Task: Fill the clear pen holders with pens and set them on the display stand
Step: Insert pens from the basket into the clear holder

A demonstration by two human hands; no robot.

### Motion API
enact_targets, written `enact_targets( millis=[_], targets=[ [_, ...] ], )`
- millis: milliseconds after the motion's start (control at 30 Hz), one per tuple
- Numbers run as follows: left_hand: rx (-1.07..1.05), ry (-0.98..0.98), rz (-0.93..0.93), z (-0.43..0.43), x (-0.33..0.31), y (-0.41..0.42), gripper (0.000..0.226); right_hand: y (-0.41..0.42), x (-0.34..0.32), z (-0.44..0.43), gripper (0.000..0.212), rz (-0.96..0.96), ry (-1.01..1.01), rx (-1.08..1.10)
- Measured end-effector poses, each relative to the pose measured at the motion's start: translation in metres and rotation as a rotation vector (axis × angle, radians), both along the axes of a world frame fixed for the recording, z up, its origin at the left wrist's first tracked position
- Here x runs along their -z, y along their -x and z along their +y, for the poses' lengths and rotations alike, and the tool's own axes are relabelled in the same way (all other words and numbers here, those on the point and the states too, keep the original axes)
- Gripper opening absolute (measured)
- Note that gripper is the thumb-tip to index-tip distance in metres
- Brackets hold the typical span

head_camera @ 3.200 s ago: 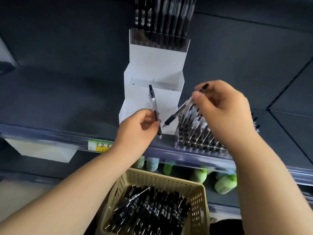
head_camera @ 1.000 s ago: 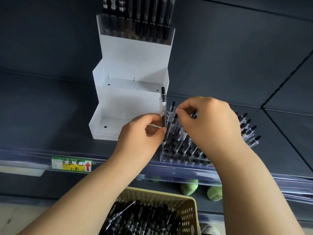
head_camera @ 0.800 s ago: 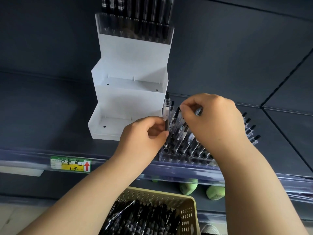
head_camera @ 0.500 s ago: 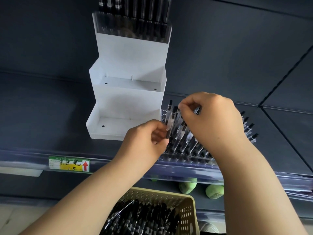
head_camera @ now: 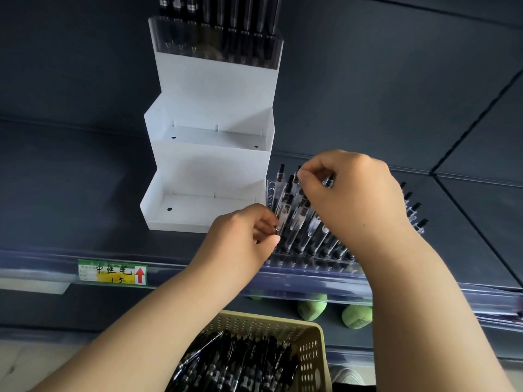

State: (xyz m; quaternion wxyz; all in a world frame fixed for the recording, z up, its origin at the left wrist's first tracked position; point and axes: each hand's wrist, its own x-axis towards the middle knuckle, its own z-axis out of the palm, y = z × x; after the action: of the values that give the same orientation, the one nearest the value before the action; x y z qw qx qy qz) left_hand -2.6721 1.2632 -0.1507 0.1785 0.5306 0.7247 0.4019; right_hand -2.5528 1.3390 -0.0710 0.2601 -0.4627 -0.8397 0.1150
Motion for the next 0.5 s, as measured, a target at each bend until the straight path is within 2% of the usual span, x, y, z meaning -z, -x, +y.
enact_targets(
  millis=[167,500],
  targets=[
    [-0.001,0.013,0.004,-0.0004,0.0001,0.001,0.014,-0.0027,0.0002,0.0035,0.015,-0.008,-0.003,0.019],
    [-0.009,0.035,0.032,-0.0002,-0.0007,0.0014,0.012,0.0018,0.0056,0.0029,0.046,-0.165,-0.079,-0.045]
  ],
)
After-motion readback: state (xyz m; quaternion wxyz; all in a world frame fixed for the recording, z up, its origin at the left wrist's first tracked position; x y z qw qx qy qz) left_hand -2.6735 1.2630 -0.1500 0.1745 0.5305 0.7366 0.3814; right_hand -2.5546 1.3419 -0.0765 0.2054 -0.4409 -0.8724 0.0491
